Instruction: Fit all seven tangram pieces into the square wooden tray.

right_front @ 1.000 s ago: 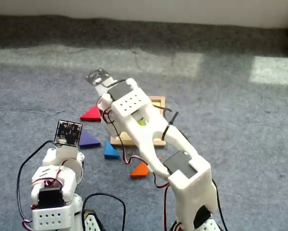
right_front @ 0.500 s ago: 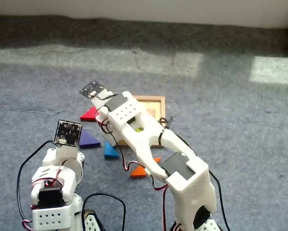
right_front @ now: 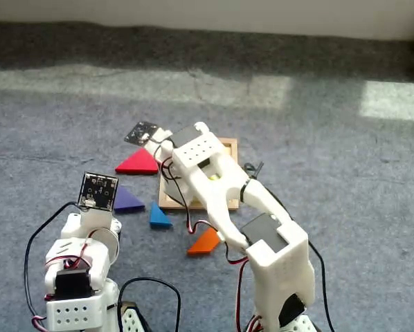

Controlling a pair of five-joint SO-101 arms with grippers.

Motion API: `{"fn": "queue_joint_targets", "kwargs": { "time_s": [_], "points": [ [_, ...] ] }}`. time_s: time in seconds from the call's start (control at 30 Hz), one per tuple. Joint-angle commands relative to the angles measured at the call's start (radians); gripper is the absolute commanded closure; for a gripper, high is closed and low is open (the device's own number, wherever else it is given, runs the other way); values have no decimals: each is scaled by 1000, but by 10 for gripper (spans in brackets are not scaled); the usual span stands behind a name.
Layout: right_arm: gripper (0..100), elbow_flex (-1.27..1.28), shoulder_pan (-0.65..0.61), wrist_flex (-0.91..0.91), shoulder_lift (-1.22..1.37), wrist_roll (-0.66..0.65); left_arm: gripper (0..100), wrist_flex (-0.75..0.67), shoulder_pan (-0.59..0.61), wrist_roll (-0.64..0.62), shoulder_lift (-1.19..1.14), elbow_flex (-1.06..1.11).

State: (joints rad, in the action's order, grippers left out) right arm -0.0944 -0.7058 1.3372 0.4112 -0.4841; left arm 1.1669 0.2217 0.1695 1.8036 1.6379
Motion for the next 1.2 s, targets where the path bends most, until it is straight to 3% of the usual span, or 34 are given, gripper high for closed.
{"fn": "queue_joint_targets", "kwargs": {
  "time_s": [0.0,0.17,0.43,1.17],
  "points": [
    [741,-5,19,19,-76,-28,989,-18,-8,11,7,-5],
    [741,-5,15,16,-76,2,989,-18,-8,11,7,-5],
    [741,-16,13,-8,-76,281,989,-18,-8,11,7,-5],
    [741,-16,248,-139,-74,655,989,-18,-8,11,7,-5]
  ]
}}
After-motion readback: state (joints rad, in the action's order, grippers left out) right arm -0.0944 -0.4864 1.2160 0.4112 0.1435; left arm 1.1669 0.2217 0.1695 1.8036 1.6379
